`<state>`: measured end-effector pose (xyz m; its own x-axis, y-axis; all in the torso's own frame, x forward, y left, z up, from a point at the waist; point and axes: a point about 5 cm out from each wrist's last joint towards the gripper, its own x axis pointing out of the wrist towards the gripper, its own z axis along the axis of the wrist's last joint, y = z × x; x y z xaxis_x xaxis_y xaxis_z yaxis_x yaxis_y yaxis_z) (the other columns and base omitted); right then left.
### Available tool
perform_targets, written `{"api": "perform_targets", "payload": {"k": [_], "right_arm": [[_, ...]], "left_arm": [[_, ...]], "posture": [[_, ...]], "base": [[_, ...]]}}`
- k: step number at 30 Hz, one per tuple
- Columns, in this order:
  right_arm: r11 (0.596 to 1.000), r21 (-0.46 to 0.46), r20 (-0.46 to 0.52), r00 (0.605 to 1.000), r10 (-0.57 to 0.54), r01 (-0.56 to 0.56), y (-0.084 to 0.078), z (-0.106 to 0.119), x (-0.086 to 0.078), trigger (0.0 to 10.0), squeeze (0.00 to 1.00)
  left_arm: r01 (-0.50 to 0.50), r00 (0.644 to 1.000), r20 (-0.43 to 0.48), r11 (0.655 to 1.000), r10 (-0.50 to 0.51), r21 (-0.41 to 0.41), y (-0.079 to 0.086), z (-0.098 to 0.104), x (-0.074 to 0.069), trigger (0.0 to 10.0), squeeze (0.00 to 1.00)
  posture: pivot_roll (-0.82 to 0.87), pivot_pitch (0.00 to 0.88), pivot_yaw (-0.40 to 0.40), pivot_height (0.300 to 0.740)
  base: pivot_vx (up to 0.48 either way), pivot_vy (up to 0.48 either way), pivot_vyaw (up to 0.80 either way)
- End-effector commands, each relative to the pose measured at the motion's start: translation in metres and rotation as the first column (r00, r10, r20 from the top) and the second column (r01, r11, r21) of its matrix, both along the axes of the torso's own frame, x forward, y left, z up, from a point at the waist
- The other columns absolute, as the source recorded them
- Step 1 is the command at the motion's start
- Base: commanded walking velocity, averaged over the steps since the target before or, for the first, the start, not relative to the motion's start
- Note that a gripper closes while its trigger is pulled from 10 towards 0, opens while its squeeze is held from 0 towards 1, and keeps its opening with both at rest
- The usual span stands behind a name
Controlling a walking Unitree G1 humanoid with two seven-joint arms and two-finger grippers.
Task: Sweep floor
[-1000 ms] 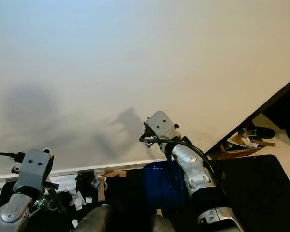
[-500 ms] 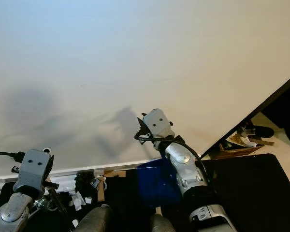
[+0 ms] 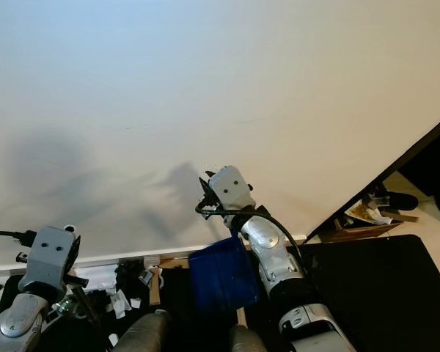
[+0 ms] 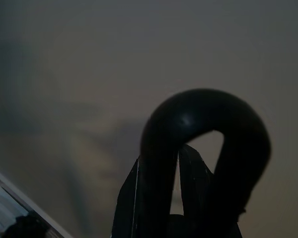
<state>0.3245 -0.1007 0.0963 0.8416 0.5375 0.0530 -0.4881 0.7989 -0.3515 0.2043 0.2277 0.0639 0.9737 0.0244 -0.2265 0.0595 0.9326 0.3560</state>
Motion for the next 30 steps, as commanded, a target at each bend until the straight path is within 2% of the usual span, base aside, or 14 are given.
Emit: {"api": "perform_targets", "payload": {"k": [1, 12, 16, 19, 30], "right_arm": [[1.0, -0.021, 0.078, 0.997, 0.019, -0.018, 0.005, 0.008, 0.001, 10.0, 0.0], [0.999, -0.004, 0.136, 0.99, -0.036, 0.037, 0.003, 0.014, 0.005, 10.0, 0.0], [0.996, 0.037, 0.203, 0.975, -0.092, 0.086, -0.006, 0.029, 0.011, 10.0, 0.0], [0.994, 0.048, 0.218, 0.97, -0.111, 0.103, -0.009, 0.033, 0.013, 10.0, 0.0], [0.991, 0.05, 0.218, 0.967, -0.131, 0.123, -0.009, 0.031, 0.014, 10.0, 0.0]], "left_arm": [[0.013, 1.0, -0.017, 1.0, -0.013, 0.02, 0.003, -0.001, -0.002, 10.0, 0.0], [0.013, 1.0, -0.025, 1.0, -0.013, 0.024, 0.004, -0.001, -0.006, 10.0, 0.0], [0.014, 1.0, -0.026, 1.0, -0.013, 0.025, 0.005, 0.0, -0.006, 10.0, 0.0], [0.012, 1.0, -0.026, 1.0, -0.011, 0.025, 0.005, 0.0, -0.006, 10.0, 0.0], [0.017, 1.0, -0.024, 1.0, -0.016, 0.026, 0.005, 0.001, -0.004, 10.0, 0.0]], "posture": [[0.27, 0.13, -0.021, 0.74], [0.28, 0.136, -0.014, 0.74], [0.28, 0.137, -0.014, 0.74], [0.28, 0.137, -0.014, 0.74], [0.28, 0.134, -0.009, 0.74]], "base": [[0.0, 0.0, 0.0], [0.0, 0.0, 0.0], [0.0, 0.0, 0.0], [0.0, 0.0, 0.0], [0.0, 0.0, 0.0]]}}
